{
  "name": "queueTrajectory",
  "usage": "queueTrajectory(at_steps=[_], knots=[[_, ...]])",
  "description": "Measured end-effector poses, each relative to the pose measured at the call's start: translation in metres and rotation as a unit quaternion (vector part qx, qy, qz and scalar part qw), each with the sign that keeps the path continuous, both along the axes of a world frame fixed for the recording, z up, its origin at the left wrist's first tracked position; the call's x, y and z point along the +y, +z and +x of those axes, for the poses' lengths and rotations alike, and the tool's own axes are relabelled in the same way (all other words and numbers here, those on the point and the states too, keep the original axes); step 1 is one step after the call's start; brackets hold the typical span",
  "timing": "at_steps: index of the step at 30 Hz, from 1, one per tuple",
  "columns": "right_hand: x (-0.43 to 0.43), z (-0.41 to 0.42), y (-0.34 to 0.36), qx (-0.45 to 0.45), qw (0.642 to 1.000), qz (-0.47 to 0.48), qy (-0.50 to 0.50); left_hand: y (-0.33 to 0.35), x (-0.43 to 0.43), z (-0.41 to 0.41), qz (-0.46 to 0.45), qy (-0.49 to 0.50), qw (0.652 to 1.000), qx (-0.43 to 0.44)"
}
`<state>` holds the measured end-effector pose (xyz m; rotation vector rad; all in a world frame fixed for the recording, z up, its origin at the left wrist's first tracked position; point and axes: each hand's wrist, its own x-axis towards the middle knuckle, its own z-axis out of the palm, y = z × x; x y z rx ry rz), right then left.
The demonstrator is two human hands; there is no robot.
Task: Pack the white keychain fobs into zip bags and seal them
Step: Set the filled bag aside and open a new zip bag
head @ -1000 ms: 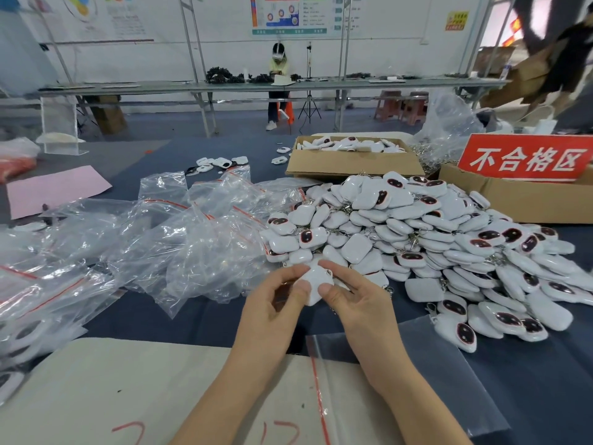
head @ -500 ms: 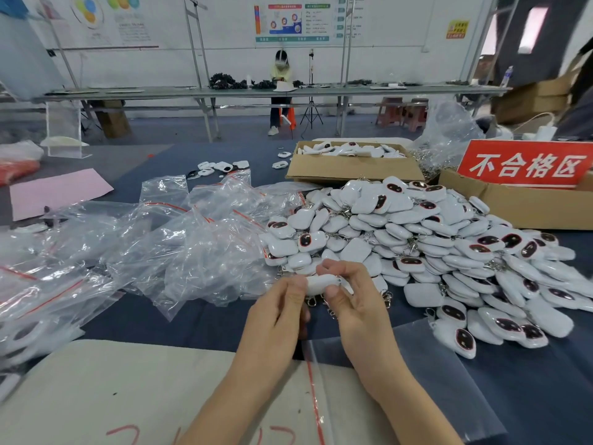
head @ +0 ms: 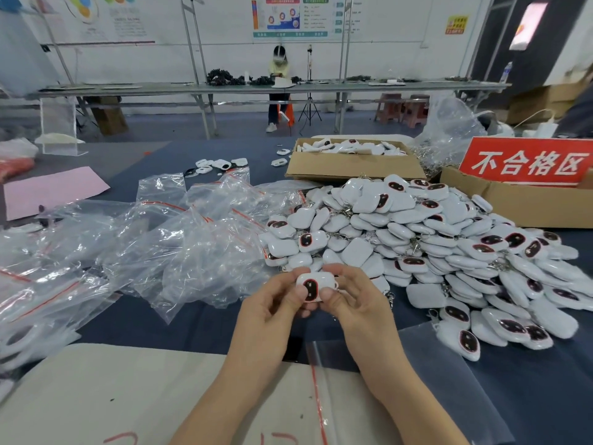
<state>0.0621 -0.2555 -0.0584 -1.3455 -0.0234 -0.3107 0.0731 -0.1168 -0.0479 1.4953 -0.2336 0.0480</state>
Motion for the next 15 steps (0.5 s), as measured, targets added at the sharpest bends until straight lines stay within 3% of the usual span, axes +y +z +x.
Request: queueTrajectory(at_steps=[15], knots=[[-0.0025, -0.0013, 0.0020, -0.011, 1.000, 0.006, 0.006, -0.0015, 0.0035, -0.0007, 0.024, -0.018, 0.999, -0.018]])
